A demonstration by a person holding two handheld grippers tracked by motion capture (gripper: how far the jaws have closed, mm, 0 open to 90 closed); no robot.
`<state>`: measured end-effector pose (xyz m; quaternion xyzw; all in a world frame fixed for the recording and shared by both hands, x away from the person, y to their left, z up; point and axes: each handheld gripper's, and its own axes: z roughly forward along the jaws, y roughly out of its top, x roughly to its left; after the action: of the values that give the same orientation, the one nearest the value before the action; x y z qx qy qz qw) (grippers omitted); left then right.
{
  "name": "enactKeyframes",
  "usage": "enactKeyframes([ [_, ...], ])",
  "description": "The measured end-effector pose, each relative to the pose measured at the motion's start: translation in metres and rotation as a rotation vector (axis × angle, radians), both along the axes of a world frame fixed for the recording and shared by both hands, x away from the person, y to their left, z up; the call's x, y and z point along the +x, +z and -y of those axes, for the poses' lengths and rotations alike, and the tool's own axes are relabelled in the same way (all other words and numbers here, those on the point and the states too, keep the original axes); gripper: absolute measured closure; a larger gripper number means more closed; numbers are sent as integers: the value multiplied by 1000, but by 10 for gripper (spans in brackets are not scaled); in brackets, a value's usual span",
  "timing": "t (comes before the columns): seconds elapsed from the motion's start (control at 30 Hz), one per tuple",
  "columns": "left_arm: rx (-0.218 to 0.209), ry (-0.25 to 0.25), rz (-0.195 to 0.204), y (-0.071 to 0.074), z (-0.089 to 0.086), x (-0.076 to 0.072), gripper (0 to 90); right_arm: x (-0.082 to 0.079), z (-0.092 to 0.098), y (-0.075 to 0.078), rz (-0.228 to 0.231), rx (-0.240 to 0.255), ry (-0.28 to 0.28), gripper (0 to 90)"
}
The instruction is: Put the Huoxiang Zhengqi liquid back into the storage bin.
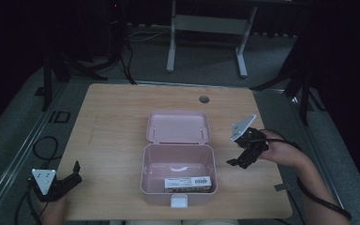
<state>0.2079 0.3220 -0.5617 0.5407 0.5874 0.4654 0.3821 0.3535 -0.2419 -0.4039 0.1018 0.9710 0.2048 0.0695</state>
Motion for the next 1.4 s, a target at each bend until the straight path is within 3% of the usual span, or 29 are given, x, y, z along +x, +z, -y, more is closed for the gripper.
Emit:
enactKeyframes([
  [0.17,1,0,3,0,0,0,21,4,17,-28,-19,36,-59,129],
  [0.4,1,-2,2,0,0,0,22,11,44,-68,6,203,-202,128],
  [0.5,1,-2,2,0,0,0,22,13,55,-86,33,263,-264,128],
  [0.57,1,-2,2,0,0,0,22,12,62,-97,83,290,-309,127],
  [0.7,2,-2,2,0,0,0,21,10,77,-114,130,360,-409,118],
  [0.8,2,-2,2,0,0,0,21,8,85,-126,166,391,-466,115],
  [1.03,3,-1,2,0,0,0,22,3,100,-139,250,469,-607,114],
  [1.07,3,-2,2,0,0,0,22,2,103,-142,276,490,-663,114],
  [1.17,4,-2,2,0,0,0,22,0,107,-147,316,493,-739,115],
  [1.4,3,-2,4,0,0,0,22,-5,108,-149,408,469,-839,114],
])
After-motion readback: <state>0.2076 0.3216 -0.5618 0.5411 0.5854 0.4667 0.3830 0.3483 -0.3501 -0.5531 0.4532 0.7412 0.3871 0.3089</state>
